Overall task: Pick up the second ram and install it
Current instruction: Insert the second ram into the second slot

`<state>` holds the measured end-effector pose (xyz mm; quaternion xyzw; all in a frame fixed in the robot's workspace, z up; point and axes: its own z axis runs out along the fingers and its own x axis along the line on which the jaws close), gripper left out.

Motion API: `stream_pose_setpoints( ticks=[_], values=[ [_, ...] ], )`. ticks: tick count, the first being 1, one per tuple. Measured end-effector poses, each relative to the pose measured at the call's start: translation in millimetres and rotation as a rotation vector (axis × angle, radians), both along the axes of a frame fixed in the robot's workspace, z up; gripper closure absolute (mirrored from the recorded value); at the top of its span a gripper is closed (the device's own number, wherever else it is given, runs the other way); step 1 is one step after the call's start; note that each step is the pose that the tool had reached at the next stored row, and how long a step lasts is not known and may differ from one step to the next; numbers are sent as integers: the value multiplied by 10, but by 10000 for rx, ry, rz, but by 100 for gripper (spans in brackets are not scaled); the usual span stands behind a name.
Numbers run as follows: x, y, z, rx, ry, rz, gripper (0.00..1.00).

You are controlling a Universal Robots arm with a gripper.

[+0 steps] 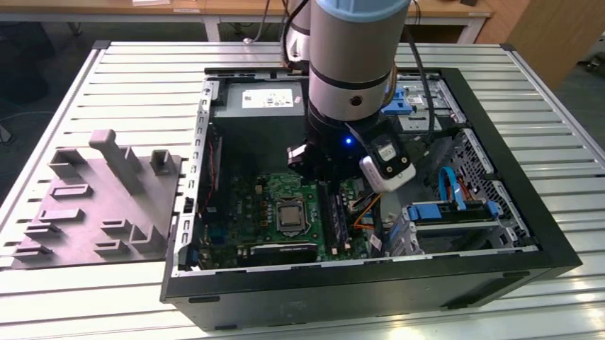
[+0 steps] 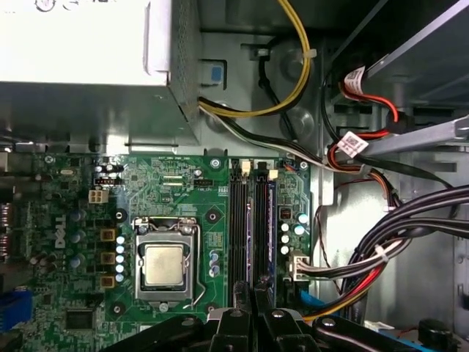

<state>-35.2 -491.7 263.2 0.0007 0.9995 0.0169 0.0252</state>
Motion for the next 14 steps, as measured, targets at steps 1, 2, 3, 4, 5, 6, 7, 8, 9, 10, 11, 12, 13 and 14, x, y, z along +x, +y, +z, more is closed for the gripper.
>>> stream_pose_setpoints(
  ticks=[1, 2, 3, 4, 5, 6, 7, 8, 9, 10, 11, 12, 13, 14],
  values=[
    [0, 0, -14, 0, 0, 0, 87],
    [0, 0, -27, 0, 0, -1, 87],
    [0, 0, -40, 0, 0, -1, 87],
    [0, 0, -53, 0, 0, -1, 87],
    [0, 0, -66, 0, 0, -2, 87],
    [0, 0, -78, -1, 1, -2, 87],
    [0, 0, -88, 0, 0, -2, 87],
    [0, 0, -95, 0, 0, -3, 87],
    [0, 0, -101, 0, 0, -2, 87],
    [0, 0, -107, 0, 0, -3, 87],
    [0, 0, -115, -1, 0, -2, 87],
    [0, 0, -124, -1, 0, -3, 87],
    [0, 0, -136, 0, 0, -5, 87],
    [1, 0, -147, 0, 0, -5, 87]
  ],
)
